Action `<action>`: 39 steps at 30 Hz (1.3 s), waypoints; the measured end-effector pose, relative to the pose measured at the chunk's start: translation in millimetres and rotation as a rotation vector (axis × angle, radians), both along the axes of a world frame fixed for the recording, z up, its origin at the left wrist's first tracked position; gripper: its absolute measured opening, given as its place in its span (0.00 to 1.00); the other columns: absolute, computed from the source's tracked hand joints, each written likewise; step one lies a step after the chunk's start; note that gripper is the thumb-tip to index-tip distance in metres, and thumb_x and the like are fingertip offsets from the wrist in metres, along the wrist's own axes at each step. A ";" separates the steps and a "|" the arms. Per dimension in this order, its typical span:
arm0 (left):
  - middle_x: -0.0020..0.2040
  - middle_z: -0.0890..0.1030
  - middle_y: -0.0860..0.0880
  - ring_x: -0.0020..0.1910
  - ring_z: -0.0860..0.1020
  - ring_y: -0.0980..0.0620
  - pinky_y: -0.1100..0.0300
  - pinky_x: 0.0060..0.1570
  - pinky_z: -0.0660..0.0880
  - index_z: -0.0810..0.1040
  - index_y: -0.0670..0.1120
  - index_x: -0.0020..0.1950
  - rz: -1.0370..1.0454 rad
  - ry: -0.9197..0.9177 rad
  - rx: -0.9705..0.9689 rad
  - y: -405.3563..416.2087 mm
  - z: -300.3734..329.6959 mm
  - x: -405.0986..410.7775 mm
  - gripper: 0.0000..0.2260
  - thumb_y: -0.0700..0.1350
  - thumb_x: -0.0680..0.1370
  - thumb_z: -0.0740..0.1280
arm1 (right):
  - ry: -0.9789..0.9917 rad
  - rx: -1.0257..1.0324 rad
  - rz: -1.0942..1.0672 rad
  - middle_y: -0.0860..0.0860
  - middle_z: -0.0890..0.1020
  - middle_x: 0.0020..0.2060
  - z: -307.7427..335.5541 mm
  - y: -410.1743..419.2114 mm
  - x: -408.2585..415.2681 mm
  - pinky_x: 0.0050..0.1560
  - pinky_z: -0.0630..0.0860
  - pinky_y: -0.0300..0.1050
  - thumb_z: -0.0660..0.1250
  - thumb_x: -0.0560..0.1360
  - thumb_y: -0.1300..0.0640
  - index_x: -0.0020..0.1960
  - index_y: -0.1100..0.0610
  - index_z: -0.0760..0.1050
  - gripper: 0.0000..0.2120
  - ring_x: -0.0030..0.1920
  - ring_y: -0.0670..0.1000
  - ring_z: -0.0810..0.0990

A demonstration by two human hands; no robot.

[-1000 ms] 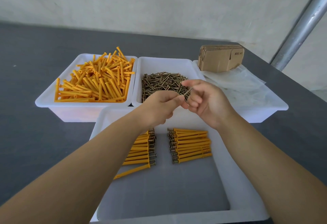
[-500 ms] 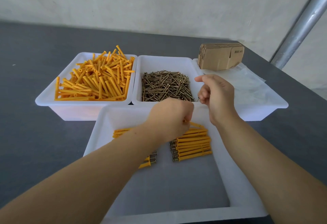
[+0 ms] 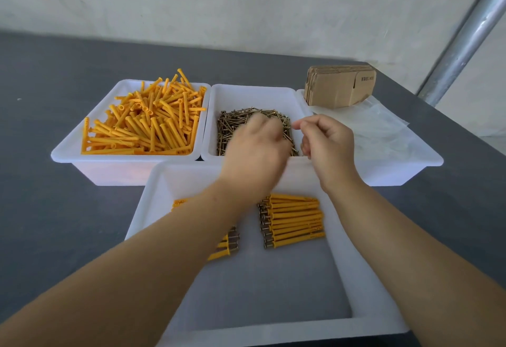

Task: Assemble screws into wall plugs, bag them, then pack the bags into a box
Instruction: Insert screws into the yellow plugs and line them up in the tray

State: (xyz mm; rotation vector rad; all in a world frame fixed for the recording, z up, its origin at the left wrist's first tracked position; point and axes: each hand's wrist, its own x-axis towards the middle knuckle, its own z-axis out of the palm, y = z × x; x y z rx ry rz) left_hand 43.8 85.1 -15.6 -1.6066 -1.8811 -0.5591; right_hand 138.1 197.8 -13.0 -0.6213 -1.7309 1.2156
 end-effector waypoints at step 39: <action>0.46 0.83 0.42 0.42 0.79 0.43 0.52 0.39 0.77 0.83 0.42 0.53 0.470 -0.530 0.264 -41.4 12.6 -93.6 0.08 0.42 0.80 0.65 | -1.335 0.422 0.274 0.58 0.81 0.59 17.5 11.8 -78.2 0.62 0.75 0.51 0.67 0.77 0.58 0.62 0.60 0.79 0.15 0.61 0.58 0.79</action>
